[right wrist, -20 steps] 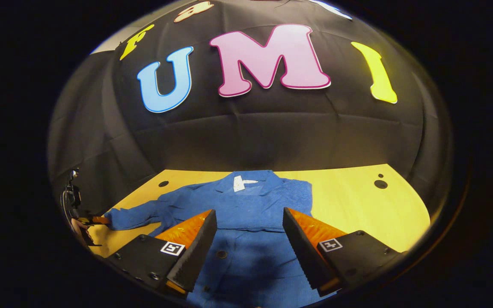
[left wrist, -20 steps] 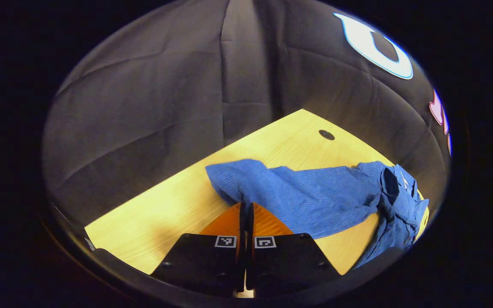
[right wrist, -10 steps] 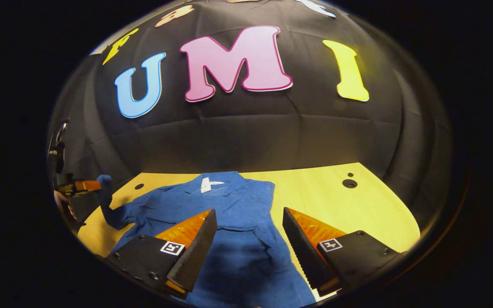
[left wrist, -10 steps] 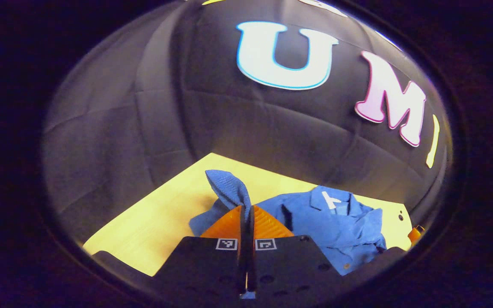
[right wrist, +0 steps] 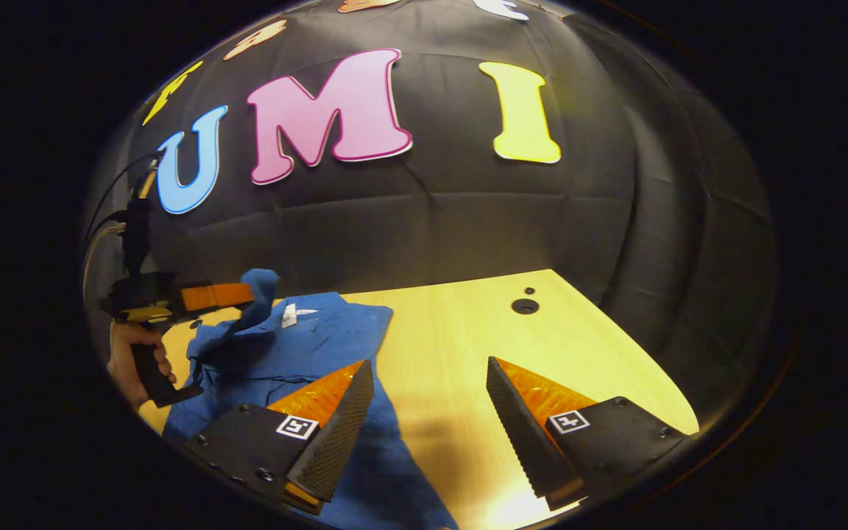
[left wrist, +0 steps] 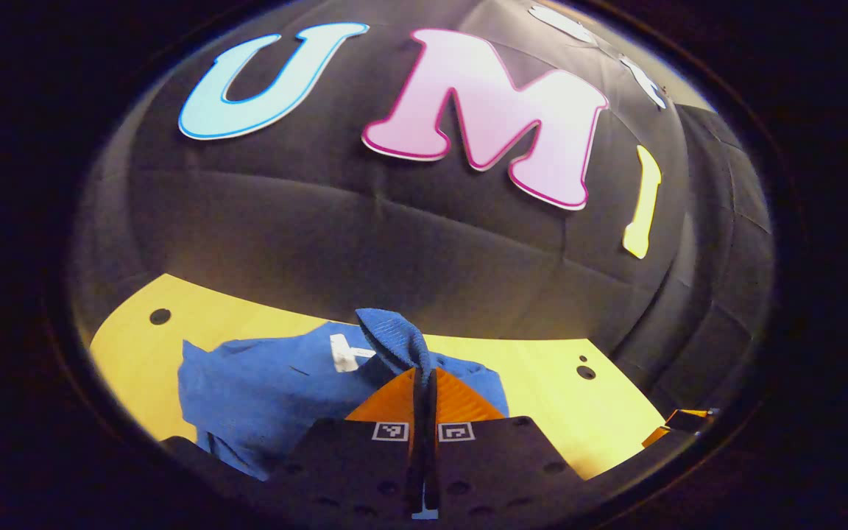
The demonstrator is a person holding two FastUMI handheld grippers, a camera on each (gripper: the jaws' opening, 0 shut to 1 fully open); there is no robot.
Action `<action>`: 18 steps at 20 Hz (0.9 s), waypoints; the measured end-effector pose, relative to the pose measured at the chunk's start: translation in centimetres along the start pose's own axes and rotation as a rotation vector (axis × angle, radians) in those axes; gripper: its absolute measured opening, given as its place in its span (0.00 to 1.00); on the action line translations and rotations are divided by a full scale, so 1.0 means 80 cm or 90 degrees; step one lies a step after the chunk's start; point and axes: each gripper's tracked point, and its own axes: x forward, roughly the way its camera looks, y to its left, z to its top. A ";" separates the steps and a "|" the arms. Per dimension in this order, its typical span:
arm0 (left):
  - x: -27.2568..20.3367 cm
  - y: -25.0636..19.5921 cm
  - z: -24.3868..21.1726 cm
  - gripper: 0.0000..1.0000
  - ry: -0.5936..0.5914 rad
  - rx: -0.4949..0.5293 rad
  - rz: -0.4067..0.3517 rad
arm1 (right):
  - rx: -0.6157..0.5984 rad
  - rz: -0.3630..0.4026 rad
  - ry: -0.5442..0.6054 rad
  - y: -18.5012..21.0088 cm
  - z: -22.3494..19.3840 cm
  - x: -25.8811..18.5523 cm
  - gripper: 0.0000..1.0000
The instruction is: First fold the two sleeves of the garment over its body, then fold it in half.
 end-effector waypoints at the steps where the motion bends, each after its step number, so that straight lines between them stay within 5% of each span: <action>1: 0.014 -0.020 -0.016 0.00 0.020 0.010 -0.014 | 0.002 -0.006 0.008 -0.011 -0.007 -0.003 0.98; 2: 0.016 -0.041 -0.036 0.04 0.055 0.013 -0.031 | 0.005 -0.011 0.015 -0.021 -0.012 -0.008 0.98; 6: 0.034 -0.077 -0.063 0.80 0.084 -0.032 -0.053 | 0.018 -0.036 0.030 -0.049 -0.035 -0.030 0.98; 7: 0.025 -0.074 -0.062 0.86 0.084 -0.038 -0.049 | 0.026 -0.037 0.039 -0.048 -0.046 -0.036 0.98; 12: -0.069 0.004 -0.082 0.85 0.089 0.034 0.004 | 0.064 -0.017 0.112 -0.023 -0.111 -0.076 0.98; 15: -0.168 0.060 -0.125 0.85 0.138 0.037 -0.001 | 0.041 -0.025 0.153 -0.014 -0.148 -0.102 0.98; 18: -0.271 0.141 -0.158 0.85 0.148 0.055 0.062 | 0.034 -0.046 0.189 -0.019 -0.178 -0.128 0.98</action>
